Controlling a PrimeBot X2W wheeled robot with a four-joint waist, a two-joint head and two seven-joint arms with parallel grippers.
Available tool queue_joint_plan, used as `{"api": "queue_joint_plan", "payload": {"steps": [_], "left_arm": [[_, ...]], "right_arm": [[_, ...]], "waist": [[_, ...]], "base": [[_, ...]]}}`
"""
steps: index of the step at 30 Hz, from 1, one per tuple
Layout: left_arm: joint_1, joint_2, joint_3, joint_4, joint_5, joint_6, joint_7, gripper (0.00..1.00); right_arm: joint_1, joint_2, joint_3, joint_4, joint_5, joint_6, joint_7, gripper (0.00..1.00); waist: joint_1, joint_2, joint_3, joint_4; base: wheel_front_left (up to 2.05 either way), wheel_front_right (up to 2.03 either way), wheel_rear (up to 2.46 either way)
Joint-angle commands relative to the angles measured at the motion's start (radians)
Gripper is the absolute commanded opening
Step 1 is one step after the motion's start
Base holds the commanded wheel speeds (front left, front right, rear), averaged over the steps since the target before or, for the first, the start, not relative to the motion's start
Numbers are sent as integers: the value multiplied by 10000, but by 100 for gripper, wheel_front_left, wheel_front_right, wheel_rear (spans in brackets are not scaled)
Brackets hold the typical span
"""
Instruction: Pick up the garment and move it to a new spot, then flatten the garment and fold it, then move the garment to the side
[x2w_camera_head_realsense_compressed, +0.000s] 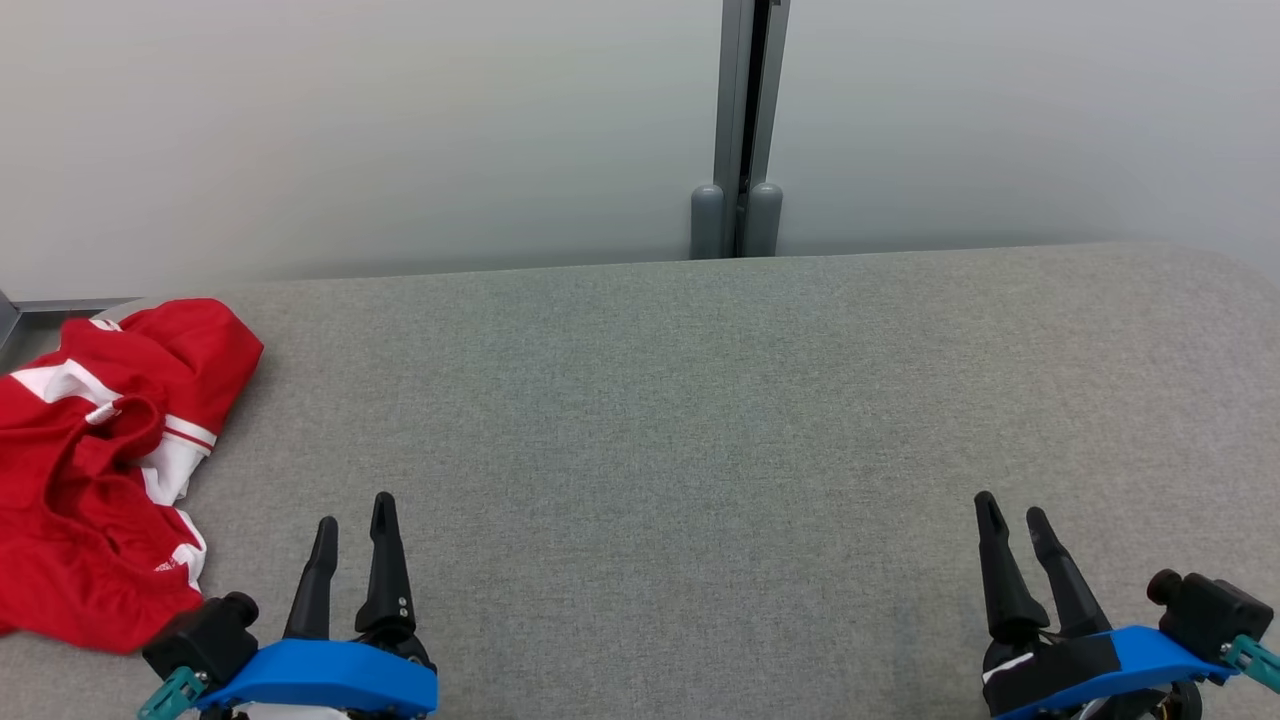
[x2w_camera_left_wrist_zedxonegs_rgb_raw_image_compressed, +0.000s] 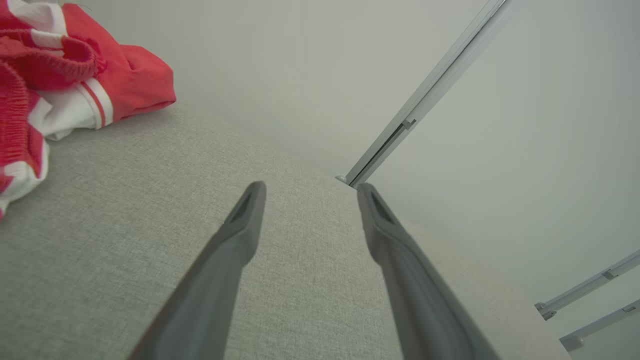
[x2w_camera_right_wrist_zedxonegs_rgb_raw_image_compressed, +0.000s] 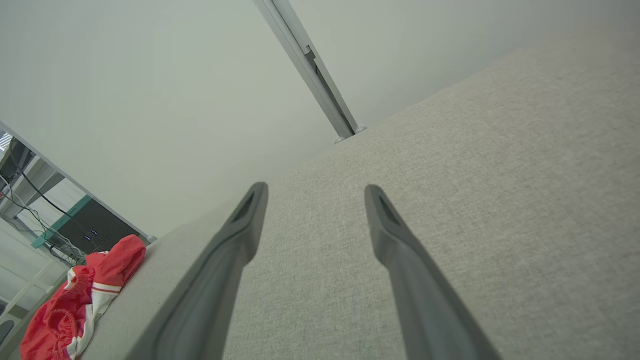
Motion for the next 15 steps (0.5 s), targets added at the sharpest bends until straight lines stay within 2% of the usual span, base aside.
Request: {"api": "queue_joint_plan", "payload": {"steps": [1, 15], "left_arm": [[-21, 64, -50, -57, 205, 46, -83, 100], [40, 69, -179, 251, 1447, 177, -468, 100]], "right_arm": [[29, -73, 31, -63, -207, 18, -102, 100], [-20, -84, 218, 148, -1929, 20, -482, 100]], "waist": [[0, 0, 1, 2], [0, 0, 38, 19]], "base": [[0, 0, 0], [0, 0, 0]]}}
